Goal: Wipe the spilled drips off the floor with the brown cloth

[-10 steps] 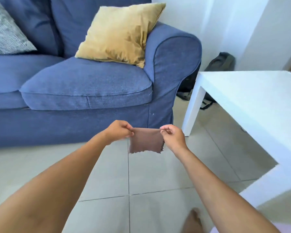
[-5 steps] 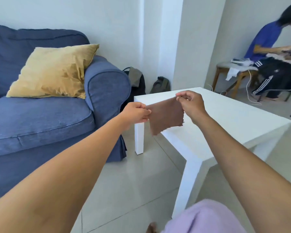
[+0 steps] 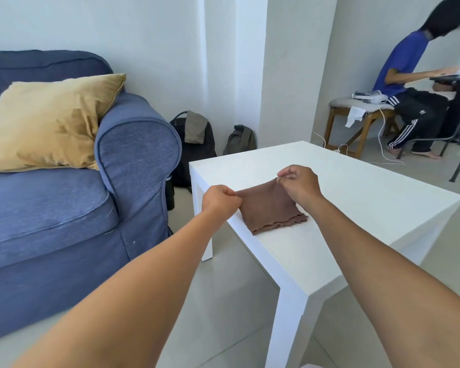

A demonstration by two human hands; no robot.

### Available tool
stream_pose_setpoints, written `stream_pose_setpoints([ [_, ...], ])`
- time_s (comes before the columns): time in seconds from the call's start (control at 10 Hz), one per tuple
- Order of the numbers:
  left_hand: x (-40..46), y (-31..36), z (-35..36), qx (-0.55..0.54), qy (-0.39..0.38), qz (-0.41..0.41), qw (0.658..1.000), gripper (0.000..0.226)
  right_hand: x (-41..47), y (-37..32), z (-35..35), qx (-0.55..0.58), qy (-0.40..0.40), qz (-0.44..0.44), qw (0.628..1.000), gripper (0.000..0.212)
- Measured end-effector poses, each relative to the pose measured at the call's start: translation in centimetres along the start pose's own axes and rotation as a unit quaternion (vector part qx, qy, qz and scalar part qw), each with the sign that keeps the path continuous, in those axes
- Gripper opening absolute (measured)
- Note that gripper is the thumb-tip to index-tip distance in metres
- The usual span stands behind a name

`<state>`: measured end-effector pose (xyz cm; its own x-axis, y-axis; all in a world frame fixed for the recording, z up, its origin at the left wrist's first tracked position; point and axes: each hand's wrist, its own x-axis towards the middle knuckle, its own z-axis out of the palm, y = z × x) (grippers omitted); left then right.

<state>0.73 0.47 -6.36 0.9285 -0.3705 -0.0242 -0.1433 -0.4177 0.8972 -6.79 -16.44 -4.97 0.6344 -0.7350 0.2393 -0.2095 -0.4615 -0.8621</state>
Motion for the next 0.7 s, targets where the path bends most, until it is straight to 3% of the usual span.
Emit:
stream_pose_setpoints([
  [0.2,0.7,-1.3,1.0,0.067,0.007,0.015,0.998,0.019,0.8,2.1,1.6,-0.091,-0.034,-0.007,0.995,0.015],
  [0.4,0.3,-1.8,0.6,0.15,0.008,0.067,0.986,0.024,0.7,3.1,1.8,-0.178,-0.048,-0.01,0.983,0.031],
  [0.5,0.1,-1.8,-0.8,0.182,-0.009,0.061,0.981,0.04,0.6,1.8,1.7,-0.193,-0.035,-0.01,0.98,0.036],
  [0.7,-2.3,-4.2,-8.8,0.276,0.021,0.038,0.96,0.047,-2.9,-3.3,6.2,-0.189,-0.057,-0.077,0.977,0.04],
])
